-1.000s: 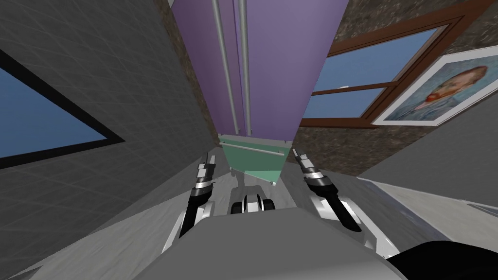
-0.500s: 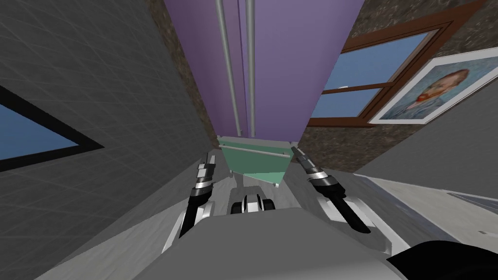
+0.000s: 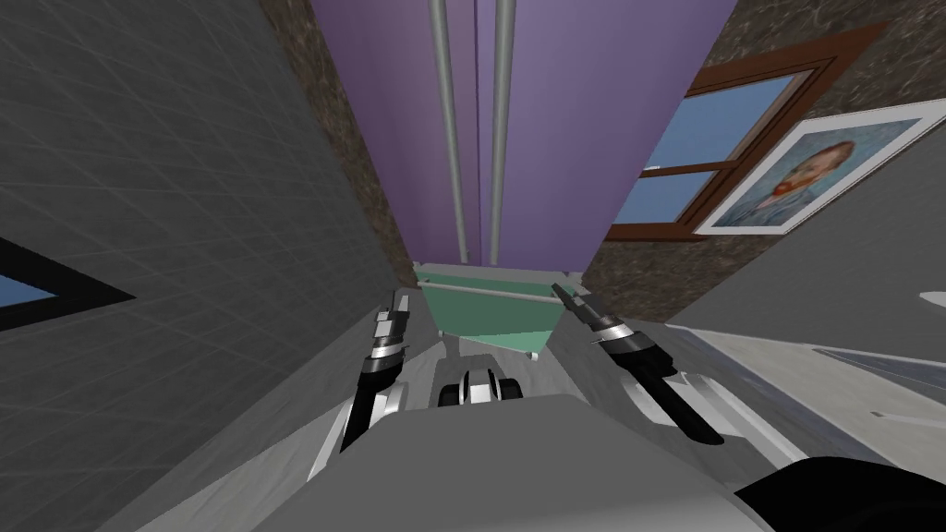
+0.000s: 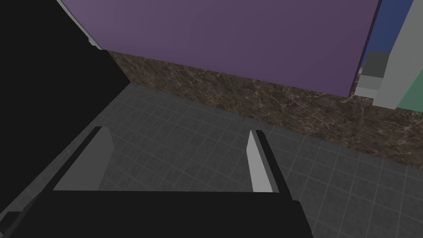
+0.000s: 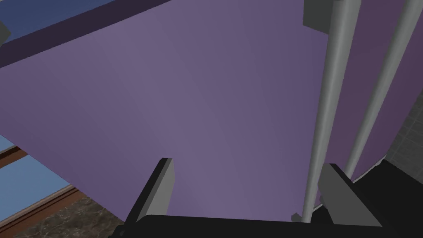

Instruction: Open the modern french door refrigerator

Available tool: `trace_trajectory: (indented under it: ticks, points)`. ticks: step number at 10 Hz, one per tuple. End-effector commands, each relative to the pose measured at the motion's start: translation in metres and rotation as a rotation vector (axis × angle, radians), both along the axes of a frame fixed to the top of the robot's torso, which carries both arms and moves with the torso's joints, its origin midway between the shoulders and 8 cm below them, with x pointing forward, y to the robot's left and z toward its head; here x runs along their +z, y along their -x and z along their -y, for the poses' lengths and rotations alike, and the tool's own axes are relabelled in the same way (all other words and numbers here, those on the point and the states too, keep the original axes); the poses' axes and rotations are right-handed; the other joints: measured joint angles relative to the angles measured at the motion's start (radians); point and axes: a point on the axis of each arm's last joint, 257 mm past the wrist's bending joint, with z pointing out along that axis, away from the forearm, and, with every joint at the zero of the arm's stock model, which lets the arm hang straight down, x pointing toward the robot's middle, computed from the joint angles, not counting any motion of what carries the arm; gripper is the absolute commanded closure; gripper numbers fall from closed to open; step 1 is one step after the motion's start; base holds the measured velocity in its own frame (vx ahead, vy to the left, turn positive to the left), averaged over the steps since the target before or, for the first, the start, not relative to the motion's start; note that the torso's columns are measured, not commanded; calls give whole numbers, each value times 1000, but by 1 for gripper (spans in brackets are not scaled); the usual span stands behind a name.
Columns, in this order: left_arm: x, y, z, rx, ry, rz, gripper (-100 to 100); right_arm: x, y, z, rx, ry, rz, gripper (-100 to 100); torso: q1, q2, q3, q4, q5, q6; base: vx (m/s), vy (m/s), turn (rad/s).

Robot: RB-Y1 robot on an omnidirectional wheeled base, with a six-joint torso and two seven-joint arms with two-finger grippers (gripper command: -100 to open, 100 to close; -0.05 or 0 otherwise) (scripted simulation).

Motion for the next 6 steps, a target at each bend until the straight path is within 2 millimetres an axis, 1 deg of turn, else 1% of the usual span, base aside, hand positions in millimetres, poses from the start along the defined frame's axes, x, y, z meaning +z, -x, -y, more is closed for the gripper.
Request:
trace_trajectory:
  ticks: [1,2,4,6]
  points:
    - [0,0,0,0,0,0,0,-4,-2,12,-54,183,-22,-100,-2,2,1,0,0,0,97,160,-87]
    - [0,0,0,0,0,0,0,-6,-3,16,-71,245,-29,-100,-2,4,2,1,-1,0,104,201,-82]
    - [0,0,0,0,0,0,0,-8,-5,25,-103,363,-41,-100,4,0,0,0,1,0,150,223,-61]
    - [0,0,0,0,0,0,0,-10,-7,34,-130,472,-52,-100,-2,0,0,0,0,0,144,181,-41]
